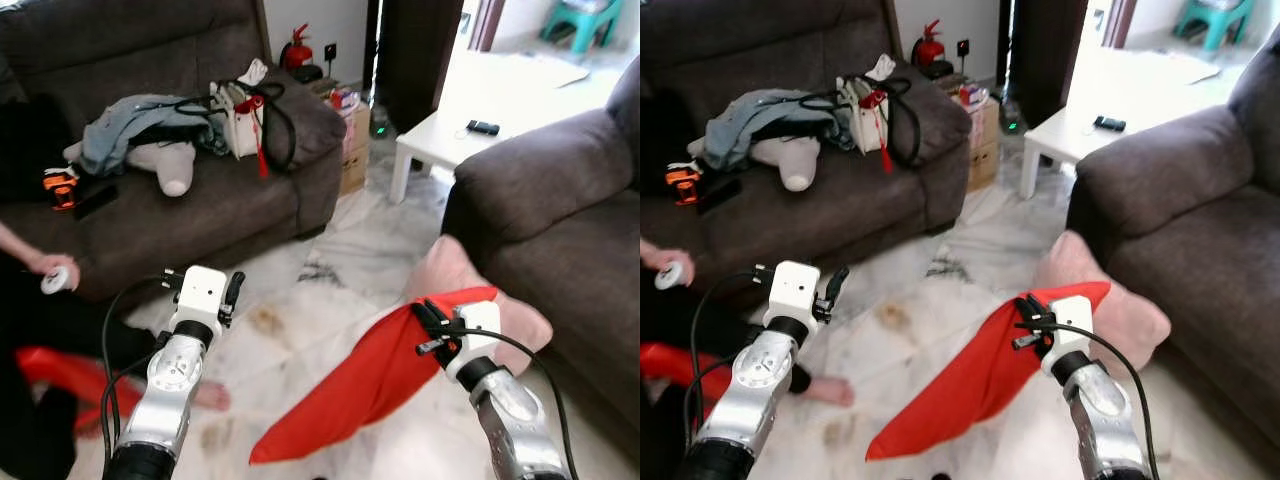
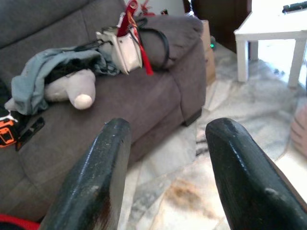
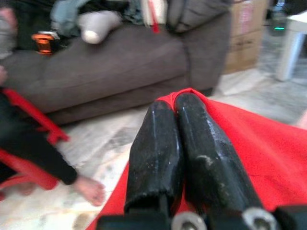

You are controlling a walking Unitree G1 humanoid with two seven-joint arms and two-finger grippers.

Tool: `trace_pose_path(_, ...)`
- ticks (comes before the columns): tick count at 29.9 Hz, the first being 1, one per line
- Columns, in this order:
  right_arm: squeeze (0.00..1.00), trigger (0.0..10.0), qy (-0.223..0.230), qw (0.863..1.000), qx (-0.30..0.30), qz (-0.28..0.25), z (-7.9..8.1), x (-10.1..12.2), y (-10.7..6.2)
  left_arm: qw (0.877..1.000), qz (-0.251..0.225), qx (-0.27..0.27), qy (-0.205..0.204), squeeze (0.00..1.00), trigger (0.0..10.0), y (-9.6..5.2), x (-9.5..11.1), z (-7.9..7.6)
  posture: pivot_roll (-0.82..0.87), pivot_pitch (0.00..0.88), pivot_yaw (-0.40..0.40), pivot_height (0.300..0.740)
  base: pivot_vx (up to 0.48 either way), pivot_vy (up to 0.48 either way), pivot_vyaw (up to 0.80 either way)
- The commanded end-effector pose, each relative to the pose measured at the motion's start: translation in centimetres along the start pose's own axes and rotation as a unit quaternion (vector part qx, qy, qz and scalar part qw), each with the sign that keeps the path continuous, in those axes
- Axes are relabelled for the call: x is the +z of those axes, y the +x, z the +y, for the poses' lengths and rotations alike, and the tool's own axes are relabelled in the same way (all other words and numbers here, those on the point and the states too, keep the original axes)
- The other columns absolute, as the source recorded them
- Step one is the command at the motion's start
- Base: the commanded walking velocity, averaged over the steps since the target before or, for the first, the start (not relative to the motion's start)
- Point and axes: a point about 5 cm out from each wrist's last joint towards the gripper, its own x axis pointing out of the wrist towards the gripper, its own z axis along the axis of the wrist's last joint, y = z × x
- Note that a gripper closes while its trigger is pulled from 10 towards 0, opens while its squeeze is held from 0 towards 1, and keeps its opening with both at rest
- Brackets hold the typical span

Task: Move the pillow to the sofa from floor

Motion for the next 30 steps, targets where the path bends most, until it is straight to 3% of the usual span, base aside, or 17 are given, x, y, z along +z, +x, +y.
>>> trace_pose_path(1, 0.00, 10.0, -0.022, 0.996, 0.042, -0.082, 0.6, 3.6, 1.2, 1.000, 0.003, -0.002, 0.004, 0.00, 10.0, -0.1, -0.2, 0.2, -0.04, 0.062, 0.055, 0.739, 0.000, 0.000, 0.00)
trace_pose_path(8, 0.00, 10.0, -0.018, 0.993, 0.078, -0.083, 1.7, 3.6, 1.4, 1.000, 0.001, -0.007, 0.002, 0.00, 10.0, 0.0, -0.1, 0.0, -0.04, 0.059, 0.054, 0.739, 0.000, 0.000, 0.00)
trace_pose_path(16, 0.00, 10.0, -0.021, 0.996, -0.033, -0.075, -0.3, 3.0, 1.3, 1.000, 0.000, -0.007, 0.006, 0.00, 10.0, 0.0, -0.1, -0.1, -0.04, 0.056, 0.051, 0.739, 0.000, 0.000, 0.00)
trace_pose_path(21, 0.00, 10.0, -0.007, 0.995, -0.069, -0.076, -0.6, 2.6, 1.2, 1.000, -0.001, -0.003, 0.008, 0.00, 10.0, 0.0, -0.1, 0.0, -0.04, 0.053, 0.051, 0.739, 0.000, 0.000, 0.00)
trace_pose_path(27, 0.00, 10.0, 0.005, 0.995, -0.056, -0.080, 0.2, 2.5, 1.5, 1.000, 0.002, 0.008, 0.013, 0.00, 10.0, 0.1, -0.2, 0.4, -0.04, 0.053, 0.049, 0.739, 0.000, 0.000, 0.00)
trace_pose_path(30, 0.00, 10.0, 0.001, 0.995, -0.012, -0.095, 1.4, 3.2, 2.1, 1.000, 0.002, 0.008, 0.013, 0.00, 10.0, 0.1, -0.2, 0.3, -0.04, 0.051, 0.049, 0.739, 0.000, 0.000, 0.00)
